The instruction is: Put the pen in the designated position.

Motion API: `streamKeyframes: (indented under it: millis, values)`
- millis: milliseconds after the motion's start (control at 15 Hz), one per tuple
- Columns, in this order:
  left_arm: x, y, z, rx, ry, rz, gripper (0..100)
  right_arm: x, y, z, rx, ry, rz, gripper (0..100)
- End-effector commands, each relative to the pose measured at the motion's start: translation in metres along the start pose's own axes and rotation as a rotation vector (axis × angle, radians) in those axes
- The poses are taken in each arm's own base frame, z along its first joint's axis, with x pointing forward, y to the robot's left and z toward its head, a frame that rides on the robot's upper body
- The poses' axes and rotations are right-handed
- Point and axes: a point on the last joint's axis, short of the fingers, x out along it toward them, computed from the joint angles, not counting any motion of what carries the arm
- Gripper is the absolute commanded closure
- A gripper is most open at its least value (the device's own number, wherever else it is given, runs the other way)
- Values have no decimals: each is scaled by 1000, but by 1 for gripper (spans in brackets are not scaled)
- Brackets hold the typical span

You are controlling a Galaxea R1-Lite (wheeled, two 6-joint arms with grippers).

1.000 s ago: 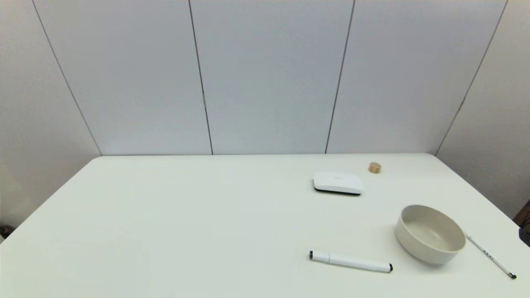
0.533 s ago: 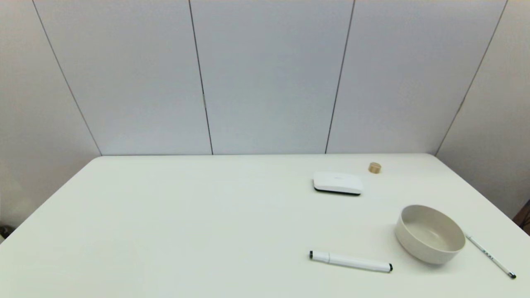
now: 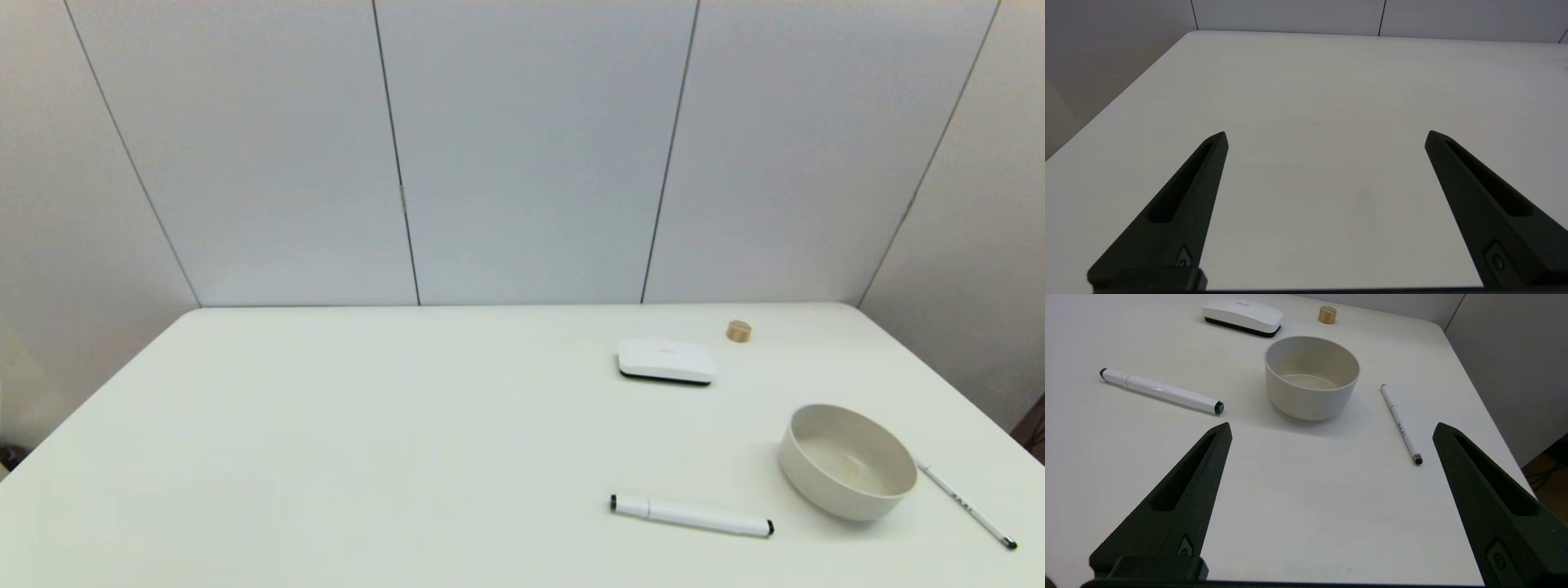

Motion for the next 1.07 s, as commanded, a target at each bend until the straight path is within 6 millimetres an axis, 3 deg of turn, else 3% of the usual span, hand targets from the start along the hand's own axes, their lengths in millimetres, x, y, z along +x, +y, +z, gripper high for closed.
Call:
streamKeyframes:
  millis: [67, 267, 1067]
  values:
    - [0, 0, 0, 0, -1, 0, 0, 3, 4, -26, 7, -82, -39, 0]
    - [0, 0, 0, 0, 1, 2, 0, 8, 4, -27, 9, -178, -54, 0]
    - [0, 0, 0, 0, 1, 2, 0, 10, 4, -33, 153, -136, -53, 0]
